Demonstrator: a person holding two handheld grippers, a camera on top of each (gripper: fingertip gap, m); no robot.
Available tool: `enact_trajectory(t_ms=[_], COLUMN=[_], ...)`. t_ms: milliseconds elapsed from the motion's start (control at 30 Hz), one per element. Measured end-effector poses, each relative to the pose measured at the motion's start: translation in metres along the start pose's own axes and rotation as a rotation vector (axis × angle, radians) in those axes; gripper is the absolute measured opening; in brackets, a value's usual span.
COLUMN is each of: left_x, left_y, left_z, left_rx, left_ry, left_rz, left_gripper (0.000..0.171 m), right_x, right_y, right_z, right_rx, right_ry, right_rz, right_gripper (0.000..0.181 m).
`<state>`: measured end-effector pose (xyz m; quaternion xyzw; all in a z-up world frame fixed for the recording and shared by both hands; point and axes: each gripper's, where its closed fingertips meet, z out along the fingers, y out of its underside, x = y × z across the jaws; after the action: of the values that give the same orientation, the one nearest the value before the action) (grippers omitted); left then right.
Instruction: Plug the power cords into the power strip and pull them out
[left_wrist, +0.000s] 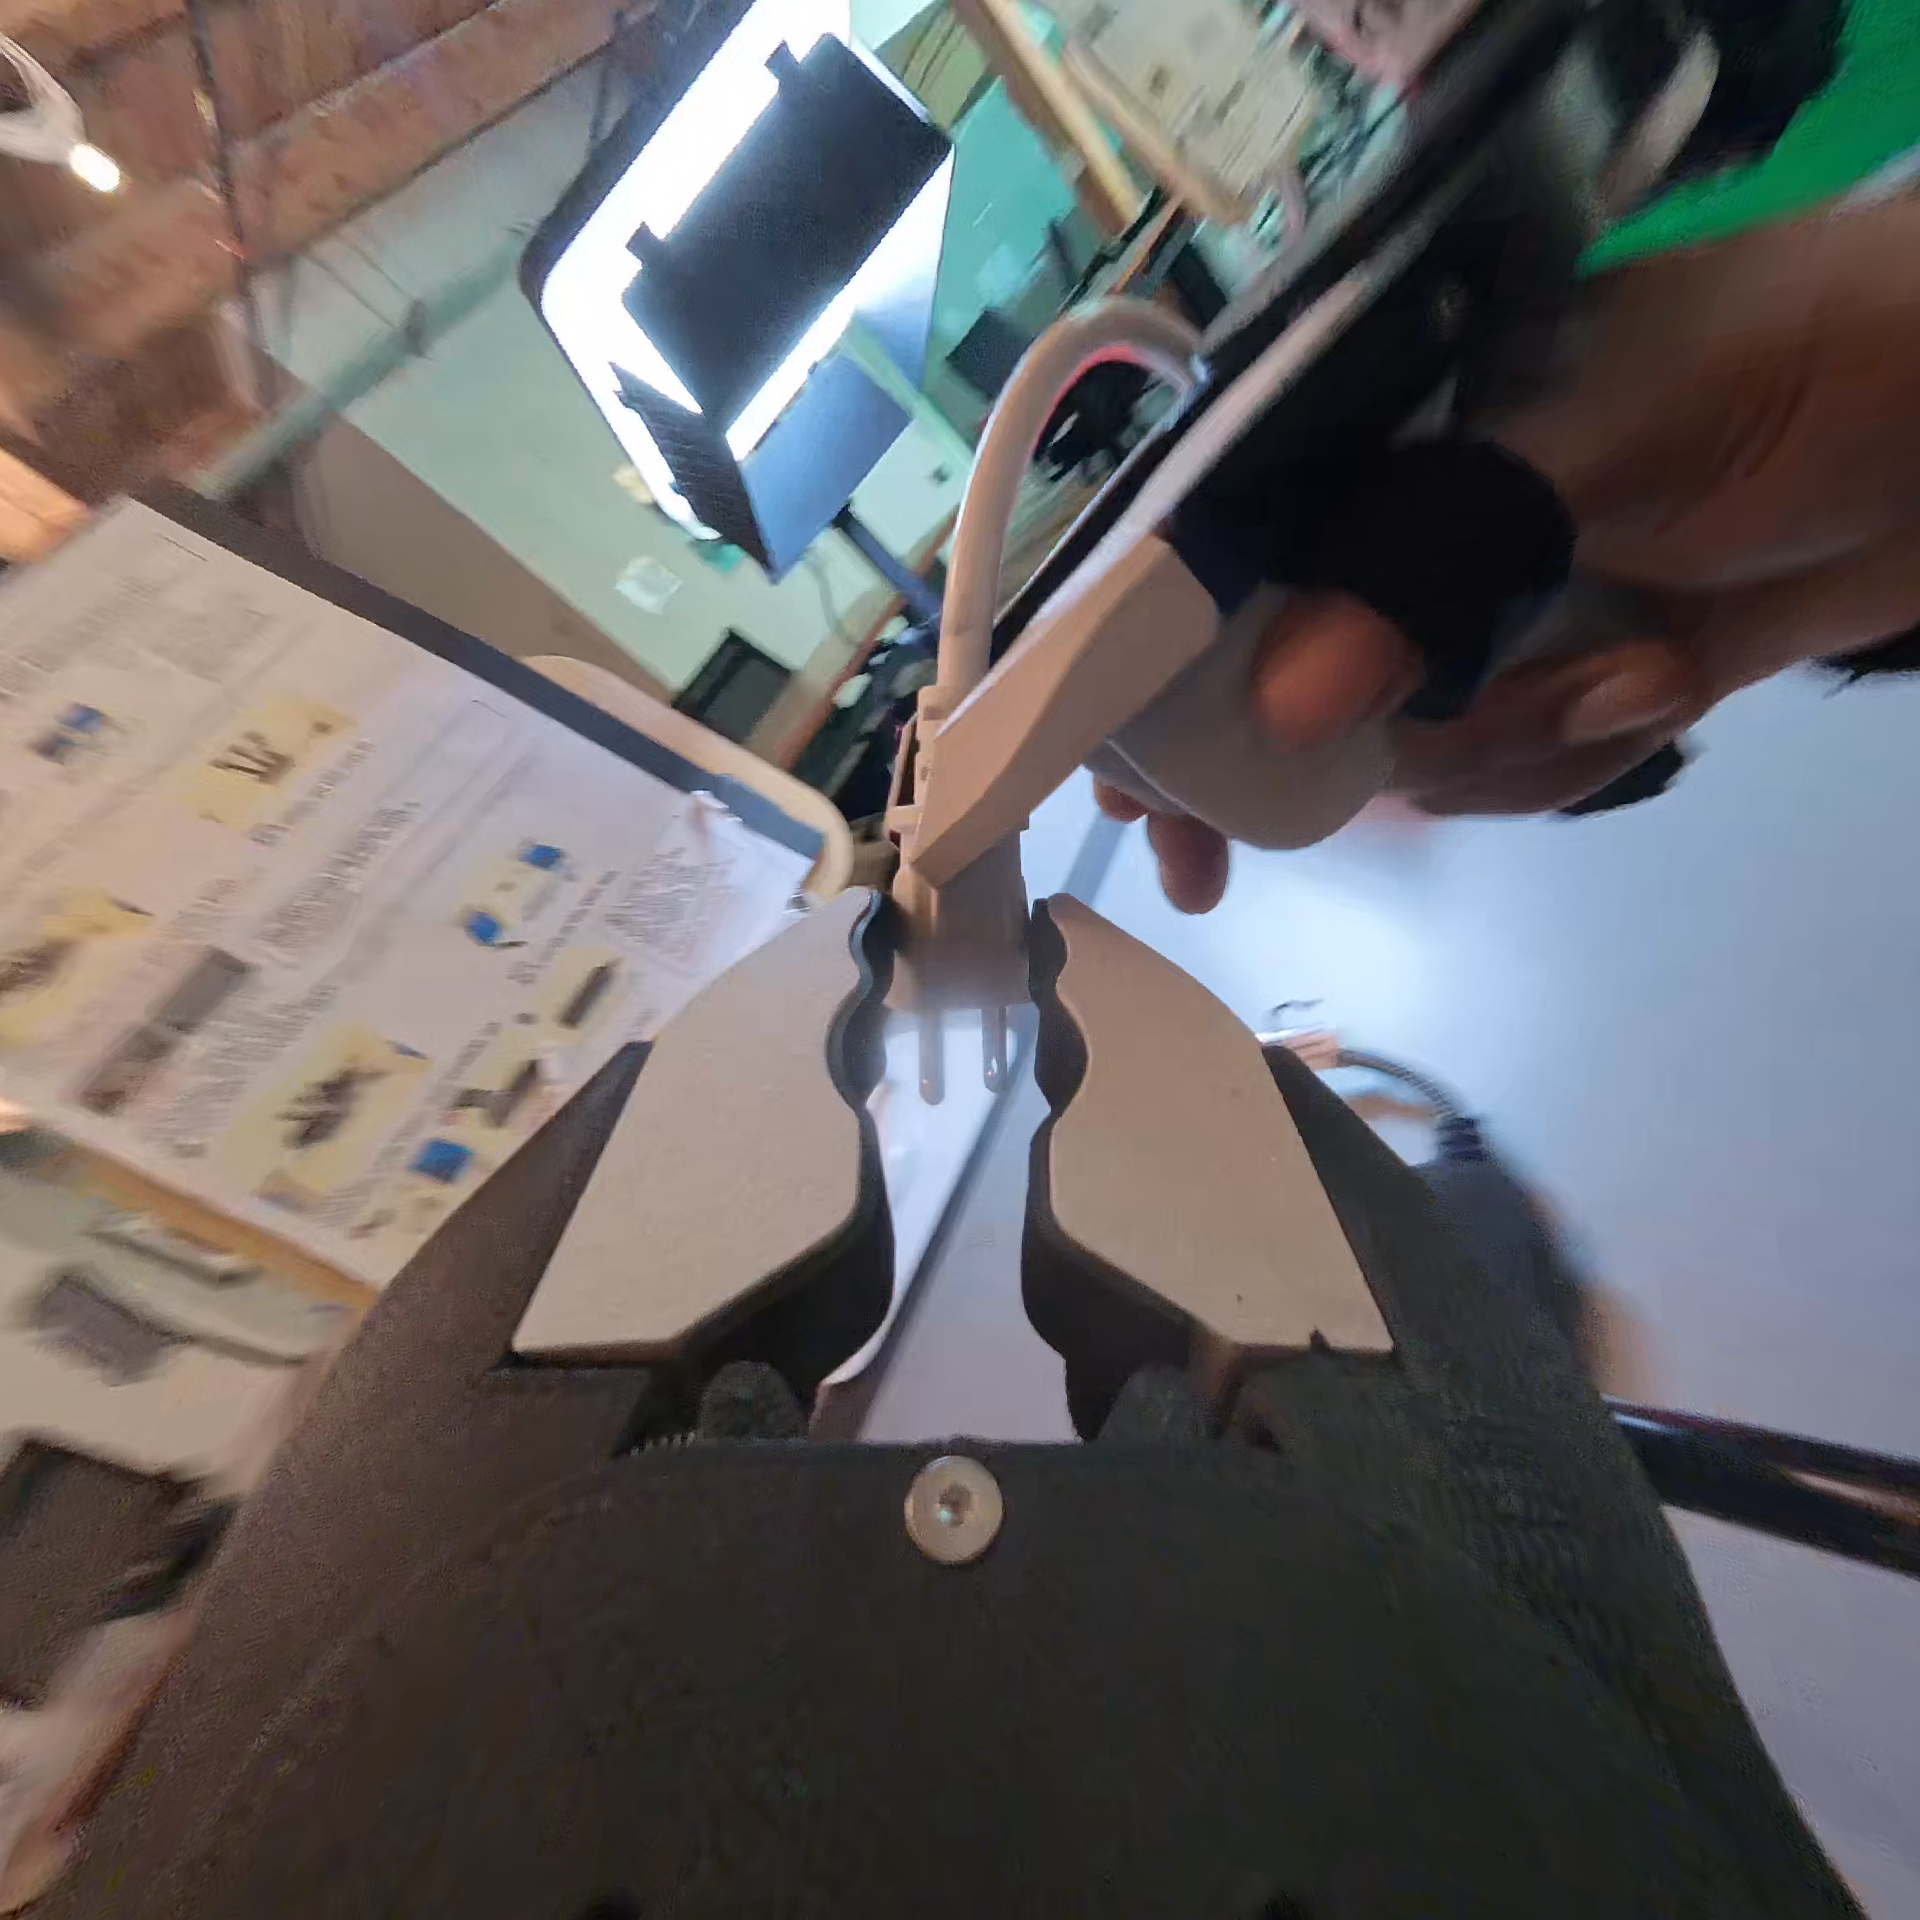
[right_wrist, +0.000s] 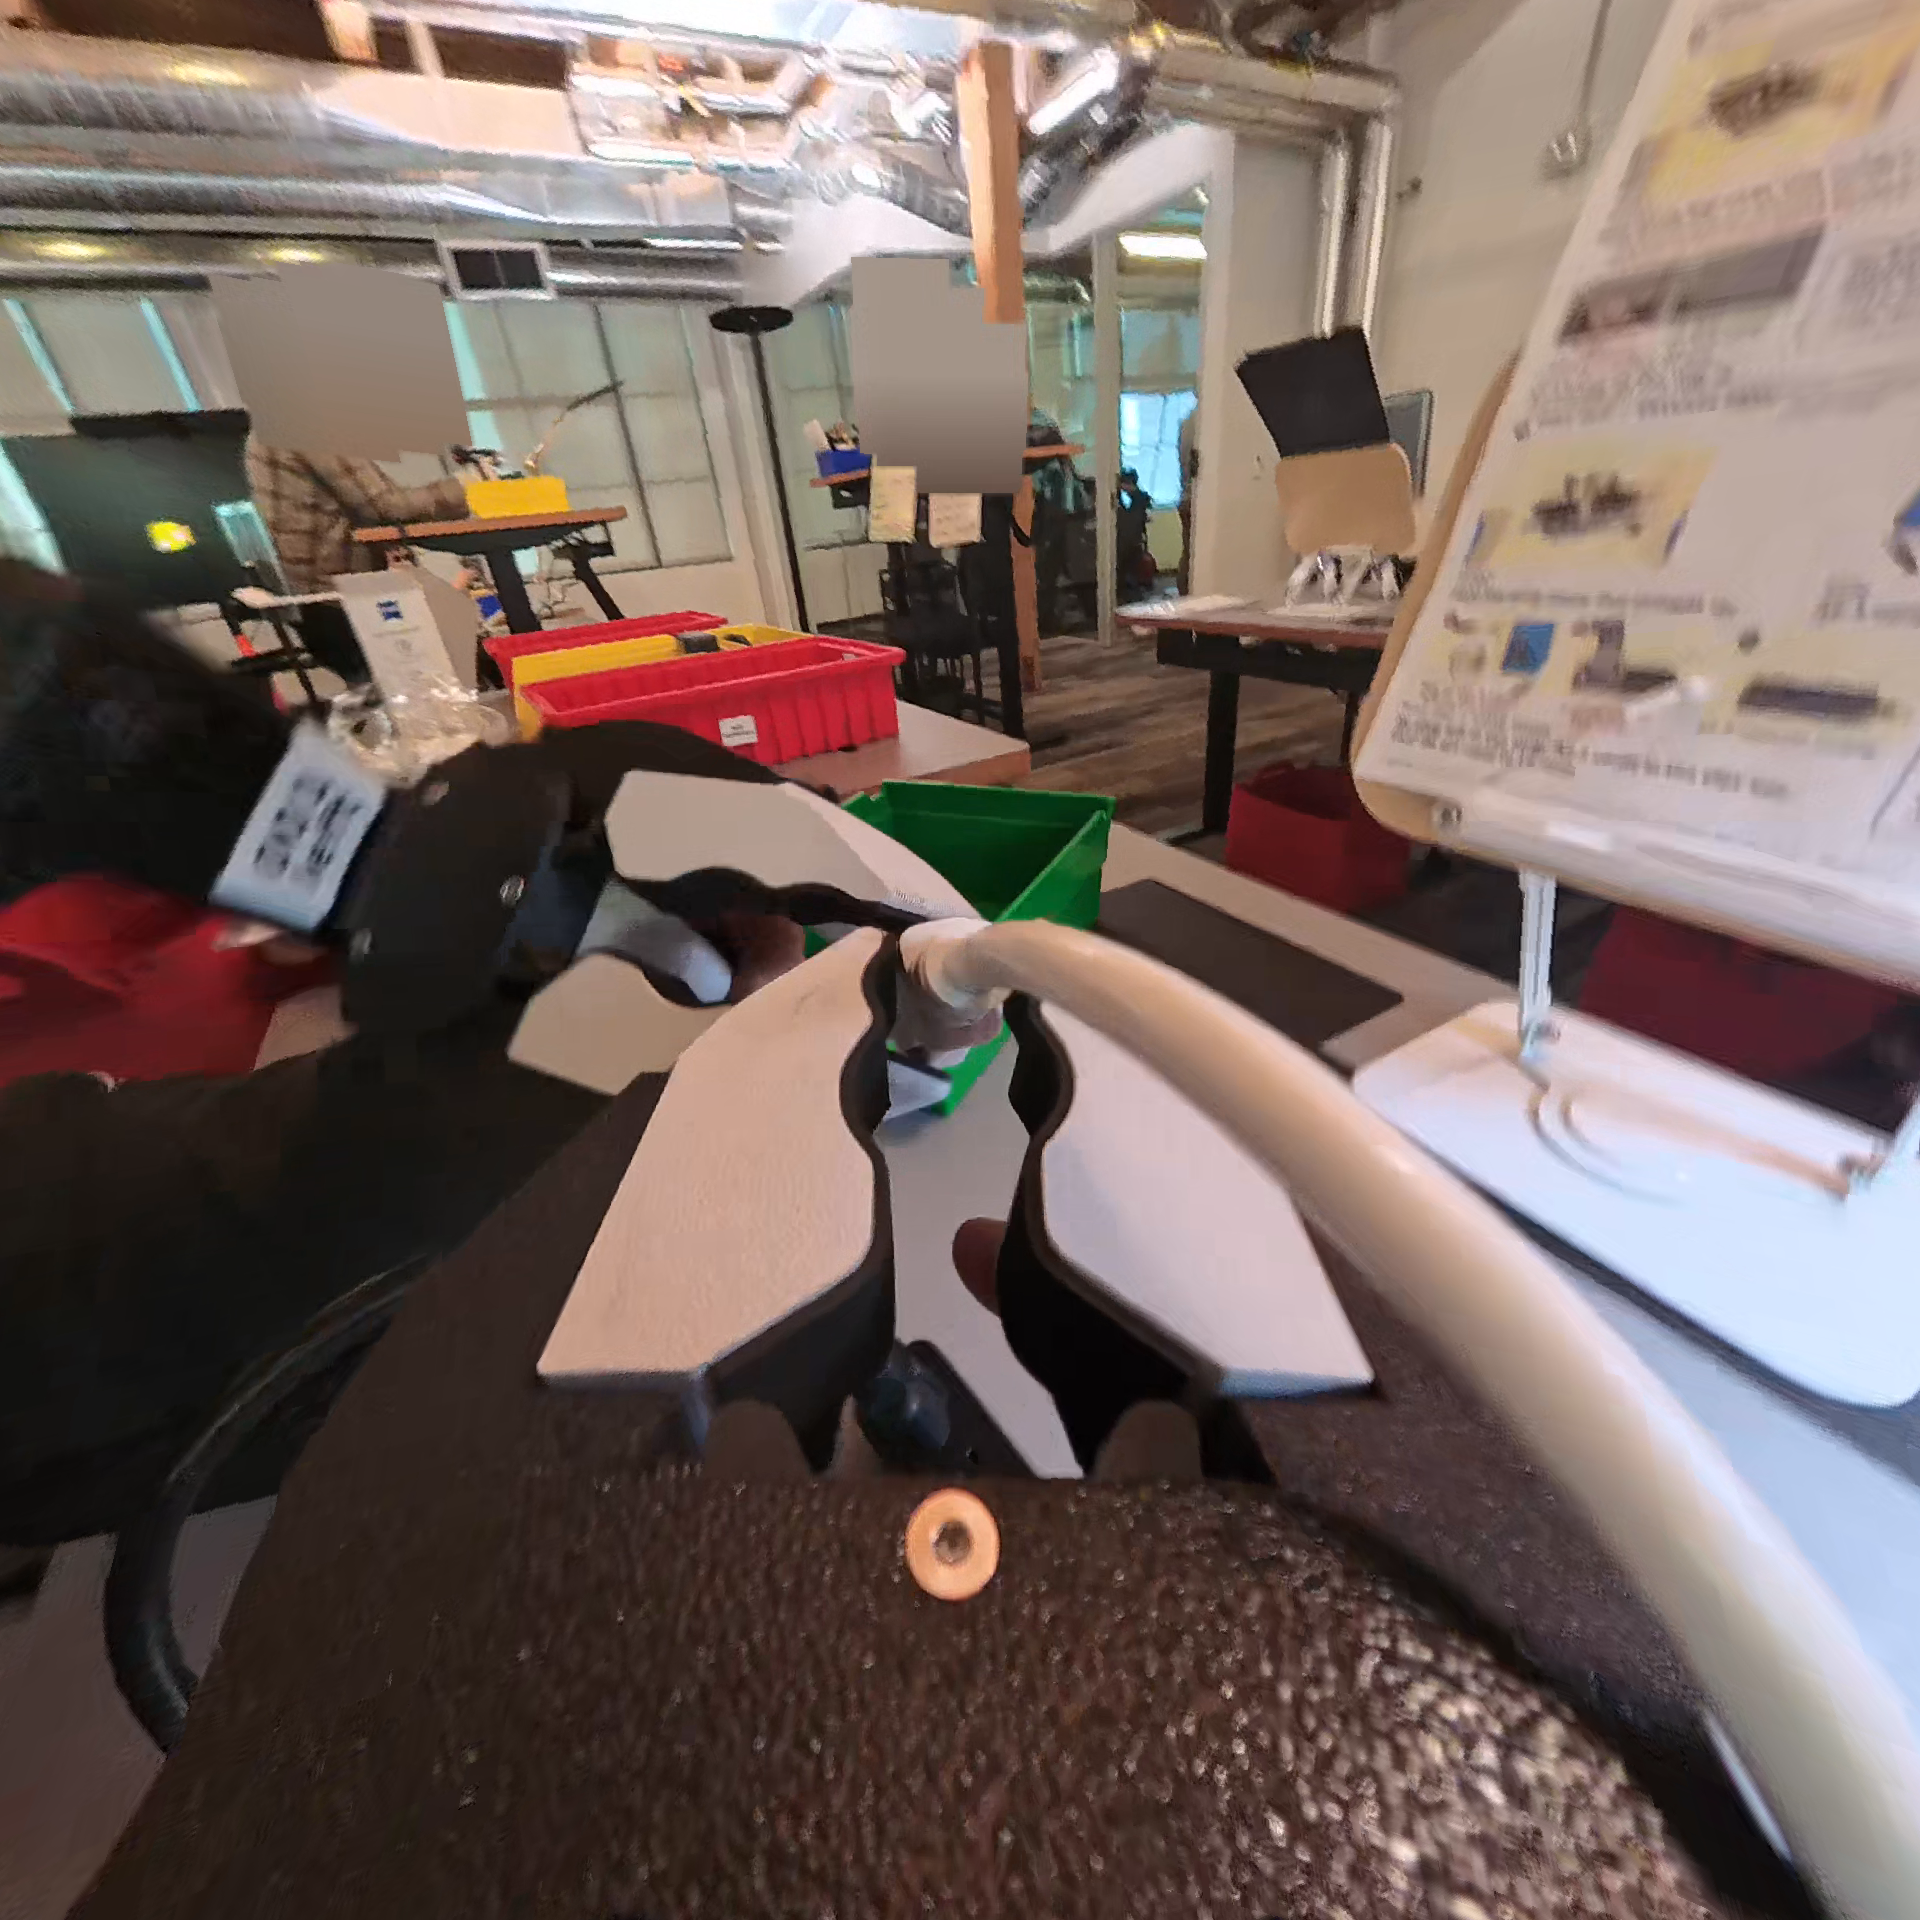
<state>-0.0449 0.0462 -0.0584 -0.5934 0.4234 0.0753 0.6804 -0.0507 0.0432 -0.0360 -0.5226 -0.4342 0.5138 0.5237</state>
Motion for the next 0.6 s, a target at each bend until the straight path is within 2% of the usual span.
enact_trajectory(t_ms=[167,300,333,367,467,600], left_x=[0.013,0.023,0.023,0.023,0.03,0.033], left_y=[-0.027,-0.041,-0.046,-0.049,-0.051,-0.048], left_z=[-0.019,-0.029,-0.031,-0.033,-0.033,-0.029], left_rx=[0.196,0.341,0.385,0.415,0.439,0.416], left_ry=[0.388,0.629,0.68,0.721,0.808,0.798], left_rz=[-0.489,-0.738,-0.797,-0.848,-0.918,-0.917], left_gripper=[0.023,0.021,0.012,0.012,0.011,0.011], right_x=[-0.025,-0.041,-0.046,-0.051,-0.055,-0.045], right_y=[-0.01,-0.012,-0.013,-0.013,-0.01,-0.009], right_z=[-0.015,-0.03,-0.034,-0.037,-0.044,-0.041], right_rx=[0.074,0.05,0.046,0.024,-0.021,-0.025], right_ry=[-0.219,-0.369,-0.409,-0.443,-0.487,-0.443], right_rz=[-0.359,-0.422,-0.432,-0.43,-0.444,-0.417], right_gripper=[0.028,0.031,0.035,0.04,0.038,0.023])
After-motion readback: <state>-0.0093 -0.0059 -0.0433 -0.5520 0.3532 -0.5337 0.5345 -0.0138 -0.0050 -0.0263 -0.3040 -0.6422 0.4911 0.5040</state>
